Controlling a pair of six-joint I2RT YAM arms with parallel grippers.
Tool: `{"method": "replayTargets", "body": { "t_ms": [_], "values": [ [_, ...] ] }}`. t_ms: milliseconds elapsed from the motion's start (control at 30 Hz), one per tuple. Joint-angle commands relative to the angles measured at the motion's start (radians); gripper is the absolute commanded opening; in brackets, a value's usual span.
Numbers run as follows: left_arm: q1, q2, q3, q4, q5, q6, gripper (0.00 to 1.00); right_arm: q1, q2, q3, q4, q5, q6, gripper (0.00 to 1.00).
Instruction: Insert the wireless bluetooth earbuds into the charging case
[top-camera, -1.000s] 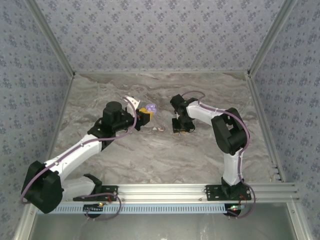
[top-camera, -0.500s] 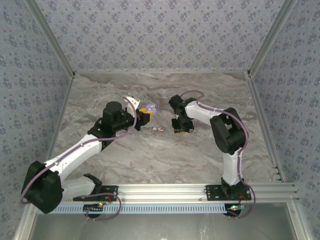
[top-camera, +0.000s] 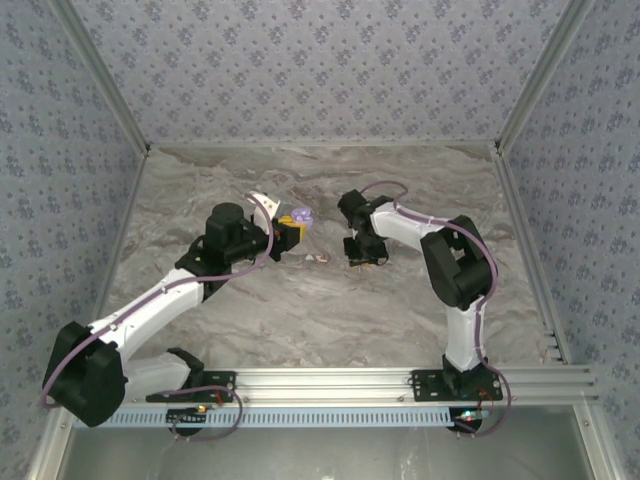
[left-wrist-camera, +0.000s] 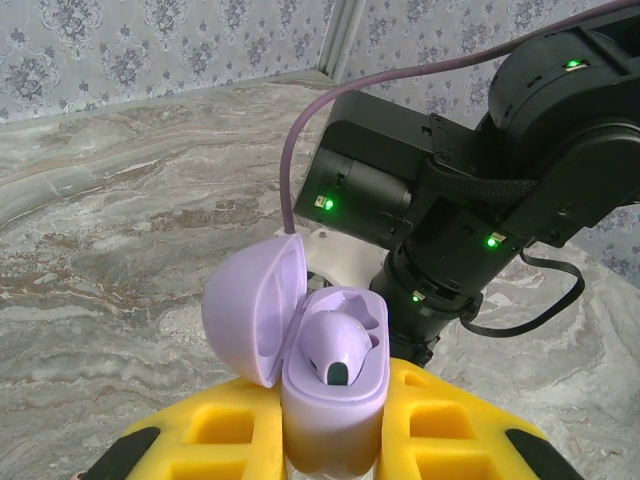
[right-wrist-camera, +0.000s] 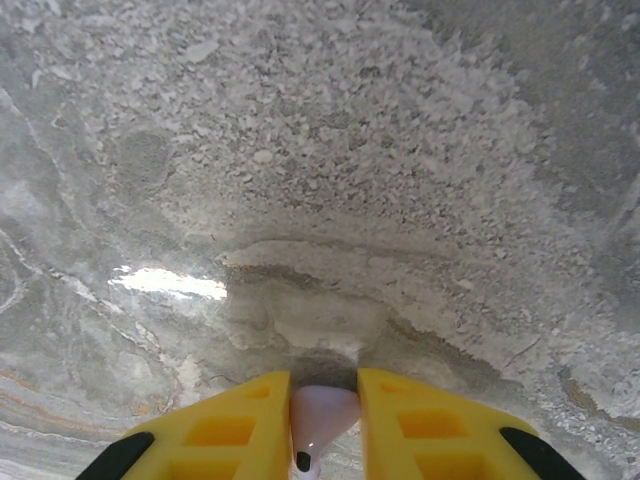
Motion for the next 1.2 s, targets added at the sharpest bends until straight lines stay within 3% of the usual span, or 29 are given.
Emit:
{"method": "replayTargets", "body": {
  "t_ms": [0,533,1167],
  "values": [
    [0.003,0.027,0.007,0.027,-0.004,-0.007,0.12,-0.016,-0.028,-0.045,0.061,-0.039,-0.024,0.24],
    [-0.07,0.238,-0.044,0.257,-0.036,-0.101,0.13,-0.1,-0.167,-0.249,0.273,-0.179,-0.037,0.24],
    [-0.095,0.372,-0.074,0.365,-0.046,-0.135,0.13,-0.161,-0.313,-0.341,0.398,-0.331,-0.004,0.24]
  ]
}}
